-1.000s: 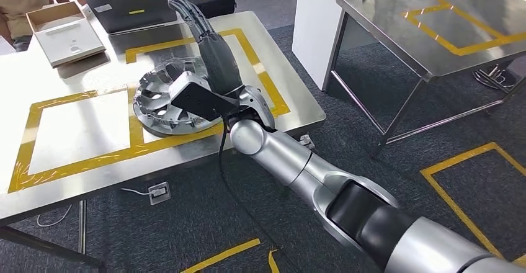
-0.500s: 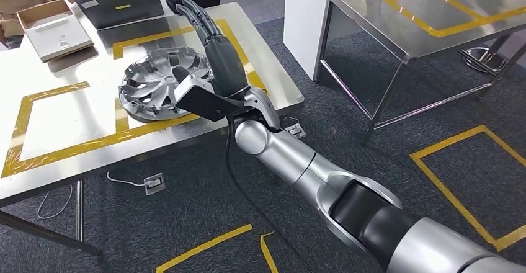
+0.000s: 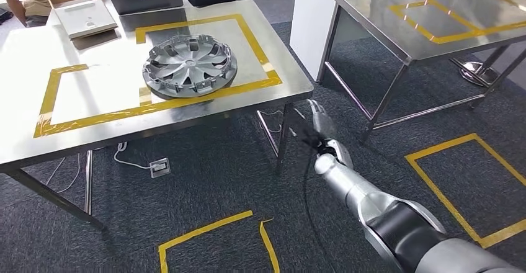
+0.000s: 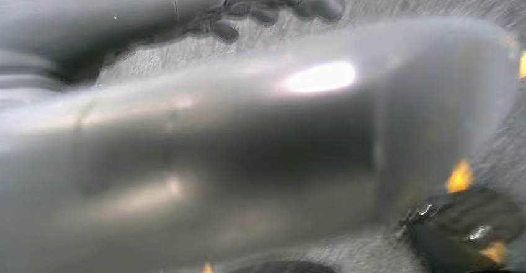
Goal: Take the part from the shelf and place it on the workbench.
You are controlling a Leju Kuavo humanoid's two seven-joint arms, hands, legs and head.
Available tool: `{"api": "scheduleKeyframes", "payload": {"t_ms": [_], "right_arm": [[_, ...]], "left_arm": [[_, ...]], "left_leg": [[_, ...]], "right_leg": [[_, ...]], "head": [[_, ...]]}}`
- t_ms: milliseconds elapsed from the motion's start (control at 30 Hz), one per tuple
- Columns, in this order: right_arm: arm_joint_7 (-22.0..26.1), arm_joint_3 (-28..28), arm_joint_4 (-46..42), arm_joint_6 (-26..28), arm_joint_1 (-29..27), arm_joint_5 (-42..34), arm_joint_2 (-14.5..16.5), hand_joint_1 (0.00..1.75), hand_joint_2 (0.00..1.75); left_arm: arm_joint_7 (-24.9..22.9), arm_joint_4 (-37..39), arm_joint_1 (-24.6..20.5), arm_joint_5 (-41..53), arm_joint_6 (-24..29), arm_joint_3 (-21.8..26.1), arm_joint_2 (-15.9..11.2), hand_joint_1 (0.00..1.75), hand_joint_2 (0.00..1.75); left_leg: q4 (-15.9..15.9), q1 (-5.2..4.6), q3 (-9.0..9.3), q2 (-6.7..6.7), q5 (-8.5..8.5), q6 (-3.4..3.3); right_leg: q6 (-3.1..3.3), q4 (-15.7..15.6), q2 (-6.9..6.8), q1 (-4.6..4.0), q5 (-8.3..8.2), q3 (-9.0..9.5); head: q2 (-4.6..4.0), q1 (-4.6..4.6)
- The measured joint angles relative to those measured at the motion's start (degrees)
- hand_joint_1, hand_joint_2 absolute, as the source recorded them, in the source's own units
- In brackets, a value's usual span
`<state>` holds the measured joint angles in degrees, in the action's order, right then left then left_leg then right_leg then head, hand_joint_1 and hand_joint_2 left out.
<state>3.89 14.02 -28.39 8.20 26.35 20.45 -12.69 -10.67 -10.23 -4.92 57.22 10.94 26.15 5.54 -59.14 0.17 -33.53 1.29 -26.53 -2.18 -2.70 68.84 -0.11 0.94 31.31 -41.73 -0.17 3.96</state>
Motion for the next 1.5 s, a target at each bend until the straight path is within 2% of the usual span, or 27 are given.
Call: {"api": "scheduleKeyframes", "payload": {"t_ms": [33, 100, 167, 233, 300, 367, 400, 500, 533, 567, 633, 700, 767, 800, 867, 900, 967, 1033, 1067, 1100, 1133, 1200, 1267, 1300, 1400, 1433, 1500], "right_arm": [[-1.36, -1.50, 2.32, -0.54, -2.08, -1.13, -0.33, 0.00, 0.00], [-4.44, -4.04, 6.02, -1.79, -6.59, -3.66, -0.43, 0.00, 0.00], [-7.43, -6.27, 8.77, -3.06, -11.00, -6.23, -0.20, 0.00, 0.00], [-9.26, -8.50, 10.75, -3.92, -14.55, -8.02, 0.23, 0.00, 0.00], [-9.82, -10.45, 12.21, -4.20, -16.97, -8.56, 0.70, 0.00, 0.00], [-10.49, -11.96, 13.38, -4.49, -18.42, -8.62, 1.07, 0.00, 0.00], [-10.86, -12.57, 13.81, -4.67, -18.85, -8.61, 1.22, 0.00, 0.00], [-12.13, -13.85, 14.74, -5.24, -19.65, -8.80, 1.63, 0.00, 0.00], [-13.60, -14.31, 15.11, -5.93, -19.98, -9.42, 1.82, 0.00, 0.00], [-16.13, -14.95, 15.51, -7.00, -20.42, -10.54, 2.13, 0.00, 0.00], [-23.32, -16.96, 16.33, -9.25, -21.70, -13.97, 3.36, 0.00, 0.00], [-29.01, -19.60, 16.90, -9.92, -23.16, -17.79, 5.31, 0.00, 0.00], [-30.52, -22.39, 17.20, -9.93, -24.25, -21.22, 7.55, 0.00, 0.00], [-30.03, -23.73, 17.26, -10.06, -24.58, -22.56, 8.64, 0.00, 0.00], [-27.64, -25.93, 17.45, -10.59, -25.06, -23.85, 10.37, 0.00, 0.00], [-26.06, -26.79, 17.56, -10.95, -25.25, -24.00, 10.97, 0.00, 0.00], [-22.61, -27.70, 17.76, -12.04, -25.40, -23.05, 11.90, 0.00, 0.00], [-19.76, -27.88, 17.81, -13.25, -25.22, -21.01, 12.66, 0.00, 0.87], [-18.81, -27.83, 17.81, -13.72, -25.11, -19.81, 12.97, 0.00, 1.31], [-18.31, -27.65, 17.81, -14.07, -25.01, -18.61, 13.29, 0.00, 1.75], [-18.13, -27.36, 17.81, -14.29, -24.94, -17.46, 13.54, 0.00, 1.75], [-18.76, -26.59, 17.81, -14.36, -24.66, -15.75, 13.96, 0.00, 1.75], [-20.20, -26.02, 17.81, -13.92, -24.25, -15.20, 14.31, 0.00, 1.75], [-20.98, -25.83, 17.81, -13.52, -24.12, -15.20, 14.49, 0.00, 1.75], [-22.97, -25.63, 17.87, -12.24, -24.13, -15.75, 15.06, 0.00, 1.75], [-23.43, -25.63, 17.90, -11.93, -24.15, -15.98, 15.20, 0.00, 1.75], [-24.12, -25.63, 17.92, -11.58, -24.28, -16.27, 15.36, 0.00, 1.75]], "left_arm": [[0.07, 0.01, 0.37, -0.05, 0.12, 0.13, 0.11, 0.00, 0.00], [0.33, 0.05, 0.92, -0.31, 0.39, 0.50, 0.31, 0.00, 0.00], [0.60, 0.07, 1.07, -0.55, 0.56, 0.92, 0.43, 0.00, 0.00], [0.78, 0.03, 1.07, -0.62, 0.61, 1.25, 0.50, 0.00, 0.00], [0.87, 0.00, 1.05, -0.63, 0.62, 1.45, 0.52, 0.00, 0.00], [0.89, 0.03, 1.13, -0.61, 0.62, 1.65, 0.47, 0.00, 0.00], [0.88, 0.05, 1.18, -0.59, 0.62, 1.75, 0.43, 0.00, 0.00], [0.89, 0.07, 1.22, -0.51, 0.62, 1.90, 0.39, 0.00, 0.00], [0.98, 0.07, 1.19, -0.49, 0.57, 1.92, 0.38, 0.00, 0.00], [1.15, 0.07, 1.15, -0.47, 0.48, 1.96, 0.34, 0.00, 0.00], [1.61, 0.03, 1.11, -0.52, 0.30, 2.18, 0.13, 0.00, 0.00], [2.13, -0.07, 1.11, -0.70, 0.24, 2.50, -0.25, 0.00, 0.00], [2.58, -0.15, 1.12, -0.77, 0.11, 2.78, -0.65, 0.00, 0.00], [2.73, -0.18, 1.12, -0.68, -0.02, 2.91, -0.84, 0.00, 0.00], [2.77, -0.15, 1.12, -0.33, -0.31, 3.11, -1.12, 0.00, 0.00], [2.68, -0.15, 1.08, -0.10, -0.40, 3.18, -1.25, 0.00, 0.00], [2.51, -0.18, 1.04, 0.23, -0.51, 3.23, -1.38, 0.00, 0.00], [2.55, -0.21, 1.02, 0.26, -0.44, 3.24, -1.36, 0.00, 0.00], [2.70, -0.21, 1.01, 0.11, -0.31, 3.26, -1.32, 0.00, 0.00], [2.94, -0.21, 0.99, -0.16, -0.01, 3.32, -1.26, 0.00, 0.00], [3.25, -0.21, 0.97, -0.45, 0.43, 3.47, -1.17, 0.00, 0.00], [3.81, -0.22, 0.97, -0.80, 1.41, 3.88, -0.86, 0.00, 0.00], [4.03, -0.22, 0.96, -0.62, 2.10, 4.13, -0.46, 0.00, 0.00], [4.03, -0.22, 0.96, -0.43, 2.38, 4.17, -0.26, 0.00, 0.00], [3.62, -0.19, 1.21, 0.24, 2.93, 4.19, 0.12, 0.00, 0.00], [3.40, -0.16, 1.38, 0.40, 2.99, 4.19, 0.17, 0.00, 0.00], [3.11, -0.13, 1.68, 0.68, 2.91, 4.19, 0.22, 0.00, 0.00]], "left_leg": [[-0.05, -0.15, -0.88, 0.04, 0.63, -0.13], [-0.18, -0.47, -2.44, 0.01, 1.70, -0.22], [-0.44, -0.72, -3.60, -0.04, 2.56, -0.14], [-0.70, -1.03, -4.23, -0.16, 3.23, 0.27], [-0.61, -1.19, -4.30, -0.46, 3.91, 0.90], [-0.56, -1.22, -4.65, -0.76, 4.18, 1.59], [-1.31, -1.19, -5.13, -0.83, 2.98, 1.96], [-9.17, -0.70, -7.13, -0.90, -5.61, 3.16], [-12.49, -0.47, -7.45, -0.92, -7.61, 3.50], [-14.87, -0.25, -7.20, -0.93, -8.15, 3.78], [-14.78, 0.12, -4.24, -0.97, -5.71, 4.11], [-7.64, 0.24, 2.02, -0.93, -4.02, 4.08], [-0.22, 0.01, 7.03, -0.92, -5.42, 3.52], [1.61, -0.23, 7.94, -0.94, -6.14, 3.09], [2.09, -0.41, 7.43, -1.21, -5.36, 2.07], [2.16, -0.40, 6.85, -1.34, -4.66, 1.50], [2.32, -0.25, 5.16, -1.58, -3.06, 0.72], [2.14, -0.33, 3.22, -1.69, -1.59, 0.51], [1.94, -0.37, 2.24, -1.78, -0.91, 0.54], [1.67, -0.38, 1.25, -1.86, -0.24, 0.60], [1.34, -0.38, 0.26, -1.91, 0.37, 0.71], [0.57, -0.42, -1.67, -1.93, 1.43, 1.10], [0.04, -0.50, -2.70, -1.95, 2.32, 1.72], [0.03, -0.48, -2.85, -1.97, 2.79, 2.08], [0.07, -0.23, -3.28, -1.86, 3.28, 3.18], [-0.95, -0.17, -3.77, -1.73, 1.74, 3.50], [-6.12, 0.00, -5.22, -1.49, -4.02, 4.10]], "right_leg": [[-0.03, 3.53, 0.09, -0.10, 1.77, -0.63], [0.22, 6.22, 0.16, -0.29, 1.19, 0.47], [0.94, 0.99, 0.07, -0.55, -1.17, 5.73], [1.84, -6.88, -0.17, -1.02, -0.79, 11.48], [2.57, -10.23, -0.28, -1.42, 0.02, 13.38], [3.33, -10.44, -0.25, -1.19, -1.00, 12.53], [3.78, -10.59, -0.24, -0.98, -1.72, 11.86], [4.40, -10.74, -0.23, -0.52, -3.96, 9.29], [4.31, -10.72, -0.30, -0.47, -4.65, 8.41], [4.19, -10.68, -0.41, -0.44, -5.30, 7.61], [3.86, -10.57, -0.72, -0.37, -6.53, 6.13], [3.43, -10.32, -0.93, -0.35, -7.61, 4.95], [2.86, -10.19, -0.90, -0.29, -8.68, 4.31], [2.48, -10.28, -0.81, -0.21, -9.27, 4.20], [1.66, -10.52, -0.56, 0.06, -10.13, 3.99], [1.31, -10.06, -0.43, 0.14, -9.37, 3.62], [0.83, -6.05, -0.20, 0.23, -4.37, 2.25], [0.47, 1.24, -0.13, 0.19, 1.36, 0.84], [0.37, 4.30, -0.12, 0.18, 2.34, 0.69], [0.34, 5.88, -0.12, 0.18, 1.83, 1.29], [0.39, 5.47, -0.12, 0.18, 0.36, 2.85], [0.72, -0.96, -0.11, 0.11, -1.49, 8.68], [1.48, -8.54, -0.07, -0.21, -0.09, 13.75], [1.93, -10.51, -0.06, -0.41, 0.78, 14.72], [3.47, -11.37, -0.28, -0.42, -0.43, 13.88], [3.97, -11.58, -0.37, -0.31, -1.17, 13.28], [4.50, -11.73, -0.48, -0.20, -2.58, 11.81]], "head": [[0.00, 0.12], [0.00, 0.22], [0.00, 0.26], [0.00, 0.36], [0.00, 0.42], [0.00, 0.37], [0.00, 0.32], [0.00, 0.16], [0.00, 0.14], [0.00, 0.16], [0.00, 0.17], [0.00, 0.17], [0.00, 0.20], [0.00, 0.12], [0.00, -0.21], [0.00, -0.35], [0.00, -0.37], [0.00, -0.24], [0.00, -0.22], [0.00, -0.21], [0.00, -0.19], [0.00, -0.06], [0.00, 0.19], [0.00, 0.35], [0.00, 0.55], [0.00, 0.50], [0.00, 0.39]]}}
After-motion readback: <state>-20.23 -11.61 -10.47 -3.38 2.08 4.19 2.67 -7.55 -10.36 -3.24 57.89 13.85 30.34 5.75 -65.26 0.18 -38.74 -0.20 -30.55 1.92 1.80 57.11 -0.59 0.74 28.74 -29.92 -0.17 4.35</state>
